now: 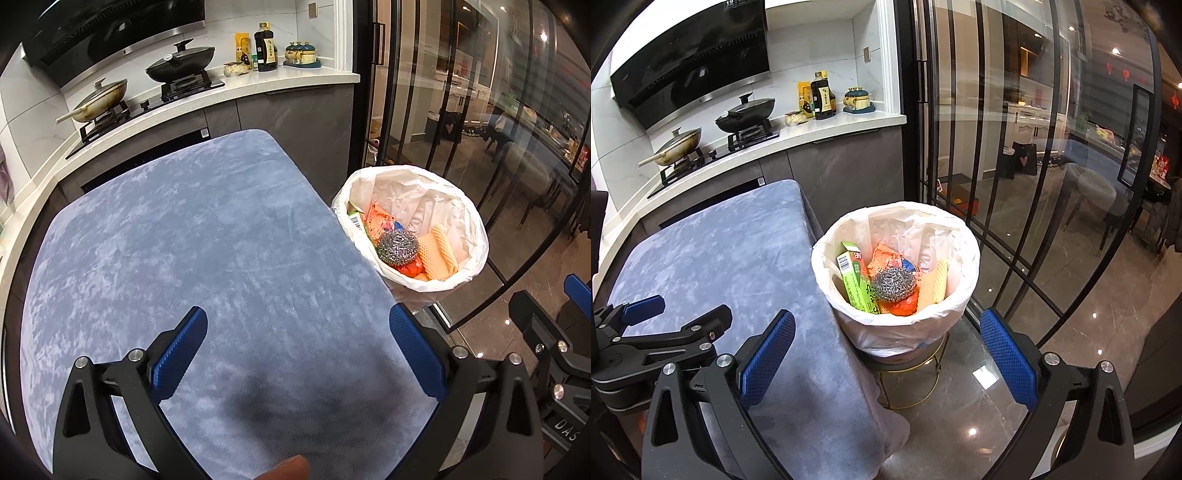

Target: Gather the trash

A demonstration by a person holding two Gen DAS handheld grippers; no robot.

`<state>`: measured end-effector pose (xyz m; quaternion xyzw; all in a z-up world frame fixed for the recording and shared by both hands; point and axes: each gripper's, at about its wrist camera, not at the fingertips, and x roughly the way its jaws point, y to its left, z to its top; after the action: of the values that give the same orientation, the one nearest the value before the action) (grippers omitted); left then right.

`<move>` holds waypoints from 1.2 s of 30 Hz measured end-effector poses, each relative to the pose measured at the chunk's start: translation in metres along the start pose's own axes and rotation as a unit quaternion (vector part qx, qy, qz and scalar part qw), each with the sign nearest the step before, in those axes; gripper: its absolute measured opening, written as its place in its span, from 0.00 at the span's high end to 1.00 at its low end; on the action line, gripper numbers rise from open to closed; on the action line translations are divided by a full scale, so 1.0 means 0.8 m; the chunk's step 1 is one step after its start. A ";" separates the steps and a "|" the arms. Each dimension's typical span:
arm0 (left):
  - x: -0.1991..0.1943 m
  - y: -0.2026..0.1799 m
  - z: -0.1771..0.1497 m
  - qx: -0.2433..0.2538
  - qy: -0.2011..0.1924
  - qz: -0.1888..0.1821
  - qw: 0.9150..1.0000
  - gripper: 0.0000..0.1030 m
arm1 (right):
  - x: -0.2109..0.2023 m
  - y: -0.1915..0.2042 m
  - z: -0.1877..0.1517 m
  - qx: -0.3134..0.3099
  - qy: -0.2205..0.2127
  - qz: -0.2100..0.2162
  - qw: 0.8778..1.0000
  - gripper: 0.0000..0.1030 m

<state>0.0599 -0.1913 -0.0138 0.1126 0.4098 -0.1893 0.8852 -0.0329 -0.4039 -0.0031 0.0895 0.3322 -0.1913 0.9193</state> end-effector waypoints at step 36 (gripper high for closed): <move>0.030 -0.010 0.015 -0.006 0.018 0.013 1.000 0.08 | 0.030 -0.007 0.010 0.003 0.011 -0.002 1.000 0.06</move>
<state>0.0789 -0.2087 -0.0246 0.1160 0.4257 -0.1736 0.8804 -0.0139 -0.4185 -0.0130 0.0941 0.3420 -0.1928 0.9149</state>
